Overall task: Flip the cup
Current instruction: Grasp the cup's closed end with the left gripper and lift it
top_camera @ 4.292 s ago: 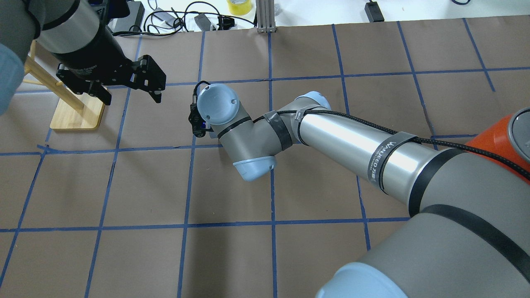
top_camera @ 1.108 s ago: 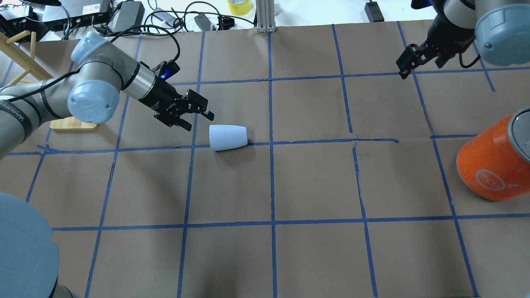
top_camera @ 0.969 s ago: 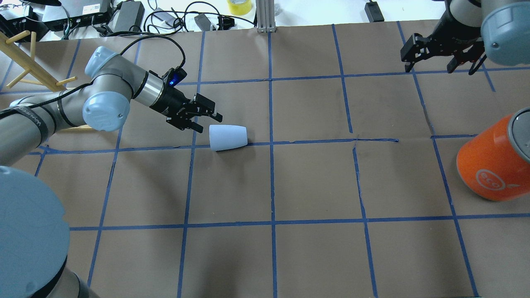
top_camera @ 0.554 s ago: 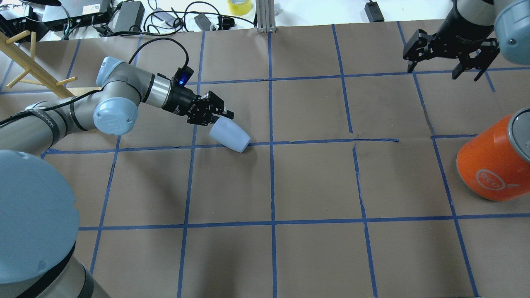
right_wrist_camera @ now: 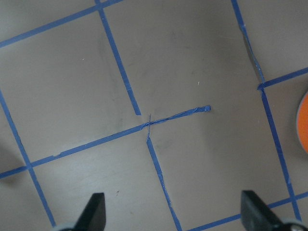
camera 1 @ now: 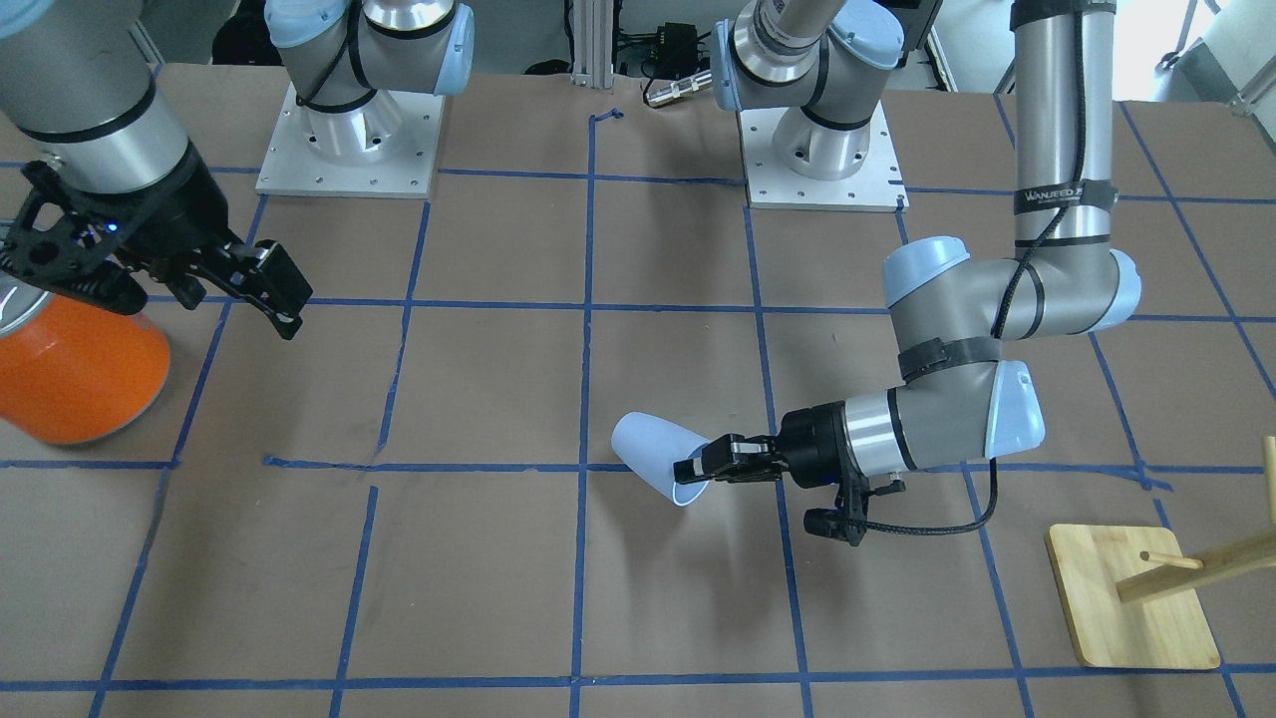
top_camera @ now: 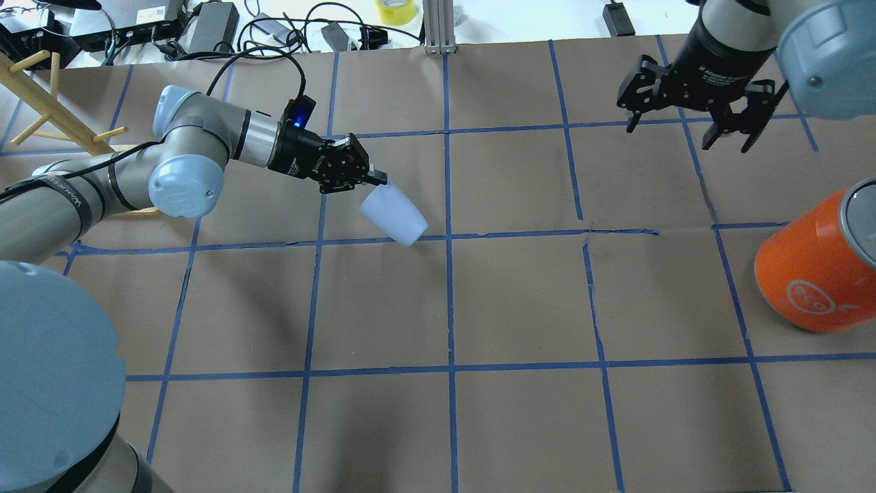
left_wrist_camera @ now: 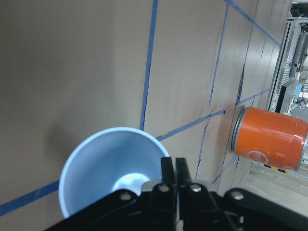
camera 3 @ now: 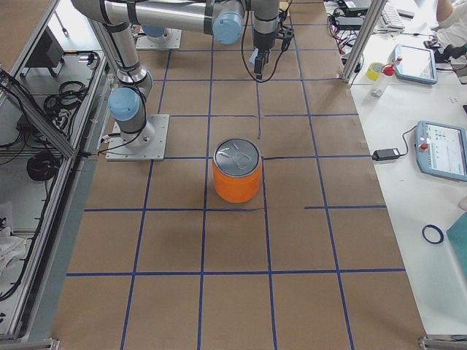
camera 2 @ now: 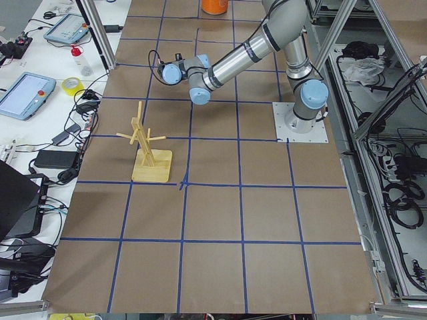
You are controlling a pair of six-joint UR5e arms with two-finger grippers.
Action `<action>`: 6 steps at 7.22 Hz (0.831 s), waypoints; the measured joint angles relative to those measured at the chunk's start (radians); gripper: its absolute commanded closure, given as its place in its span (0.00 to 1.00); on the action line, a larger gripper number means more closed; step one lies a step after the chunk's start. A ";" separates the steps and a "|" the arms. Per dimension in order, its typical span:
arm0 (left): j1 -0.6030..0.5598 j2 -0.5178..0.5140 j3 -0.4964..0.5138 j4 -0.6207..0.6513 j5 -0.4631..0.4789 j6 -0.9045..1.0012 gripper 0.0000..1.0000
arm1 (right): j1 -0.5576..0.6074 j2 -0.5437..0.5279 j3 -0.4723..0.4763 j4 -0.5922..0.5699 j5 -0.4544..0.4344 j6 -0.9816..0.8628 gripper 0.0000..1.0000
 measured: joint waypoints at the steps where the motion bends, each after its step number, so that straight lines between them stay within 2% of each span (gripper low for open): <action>1: 0.000 0.018 0.023 -0.001 0.029 -0.042 1.00 | 0.015 -0.003 0.000 0.002 -0.002 0.004 0.00; 2: -0.001 0.038 0.066 -0.003 0.123 -0.073 1.00 | 0.020 -0.004 0.000 0.002 -0.003 0.004 0.00; 4: -0.008 0.075 0.178 0.012 0.417 -0.078 0.98 | 0.022 -0.005 0.001 0.003 -0.003 0.003 0.00; 6: -0.018 0.075 0.227 0.171 0.727 0.127 0.98 | 0.023 -0.006 0.002 0.004 -0.003 0.002 0.00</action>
